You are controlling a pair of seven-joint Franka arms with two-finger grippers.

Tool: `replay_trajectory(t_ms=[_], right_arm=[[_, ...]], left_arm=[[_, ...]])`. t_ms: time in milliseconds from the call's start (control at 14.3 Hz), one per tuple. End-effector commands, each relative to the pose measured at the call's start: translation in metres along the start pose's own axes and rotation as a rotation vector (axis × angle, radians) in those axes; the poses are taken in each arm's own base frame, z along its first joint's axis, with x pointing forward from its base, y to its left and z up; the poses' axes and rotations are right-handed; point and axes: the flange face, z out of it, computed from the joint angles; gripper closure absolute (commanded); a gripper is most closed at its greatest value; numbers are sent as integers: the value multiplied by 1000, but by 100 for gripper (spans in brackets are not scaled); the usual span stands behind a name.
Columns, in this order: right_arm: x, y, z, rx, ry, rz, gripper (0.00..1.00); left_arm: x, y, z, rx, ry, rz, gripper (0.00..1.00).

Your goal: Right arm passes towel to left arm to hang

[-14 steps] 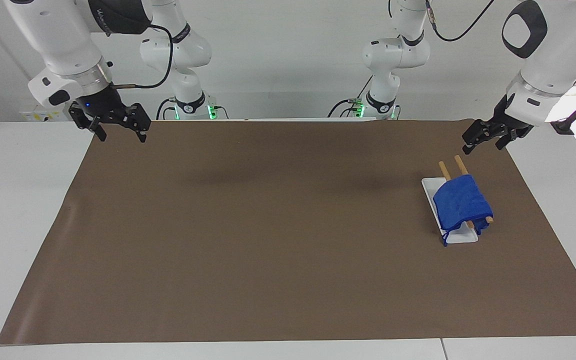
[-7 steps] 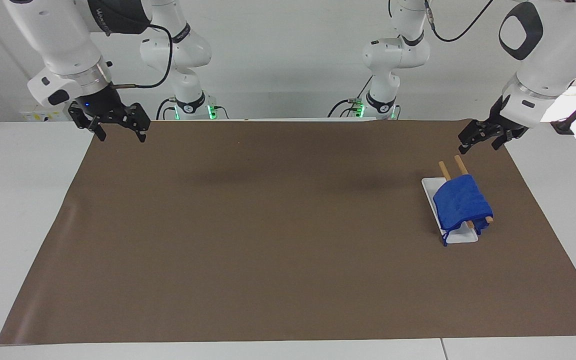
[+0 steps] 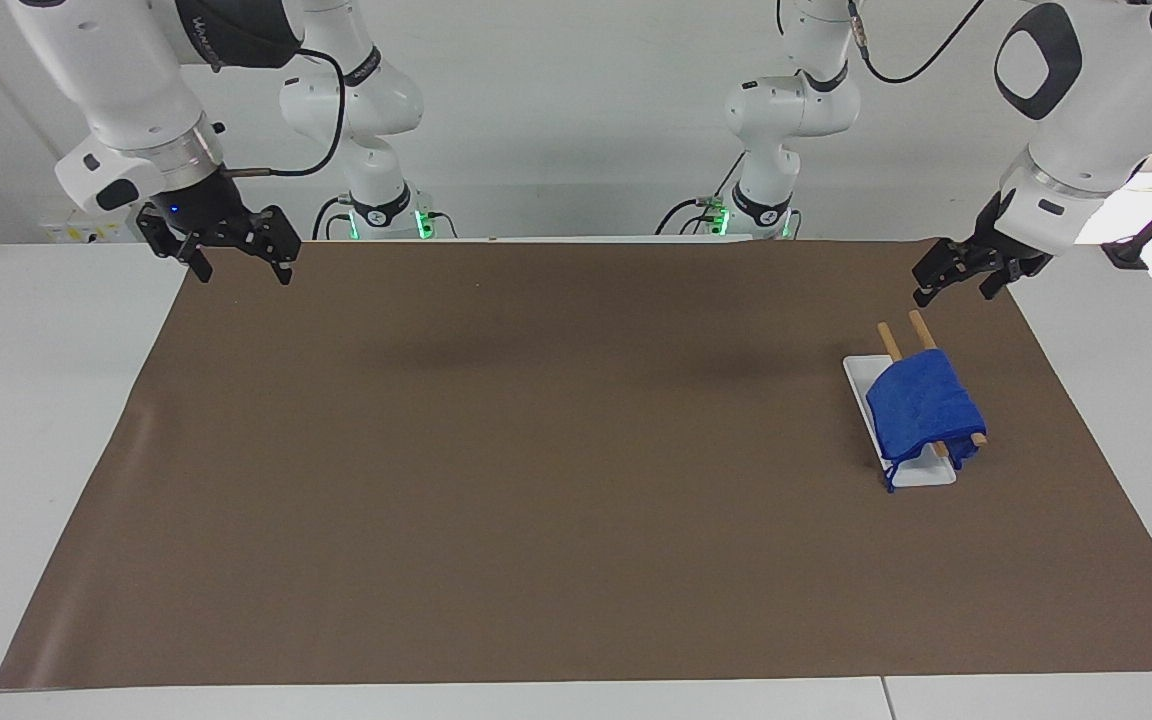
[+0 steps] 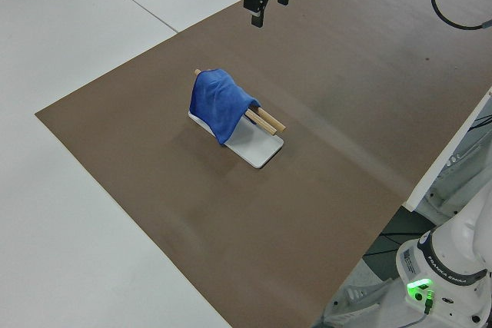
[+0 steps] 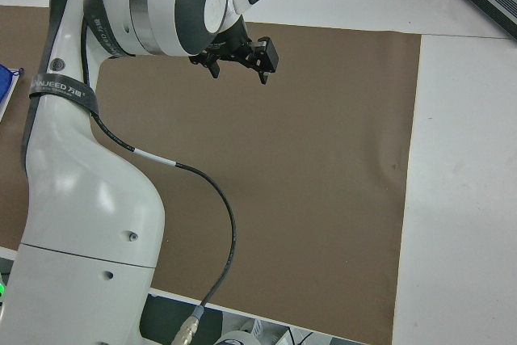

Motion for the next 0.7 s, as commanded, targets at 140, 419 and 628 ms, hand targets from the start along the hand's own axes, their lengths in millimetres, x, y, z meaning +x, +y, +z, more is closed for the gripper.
replay_trajectory(t_ms=[140, 419, 628], right_arm=[[-5, 3, 1, 17, 3, 7, 0], [-6, 2, -1, 17, 6, 5, 0], [-6, 2, -1, 17, 6, 5, 0]], left_arm=[[-16, 0, -5, -7, 18, 94, 0], [-14, 1, -7, 0, 27, 144, 0], [-13, 1, -7, 1, 34, 144, 0]])
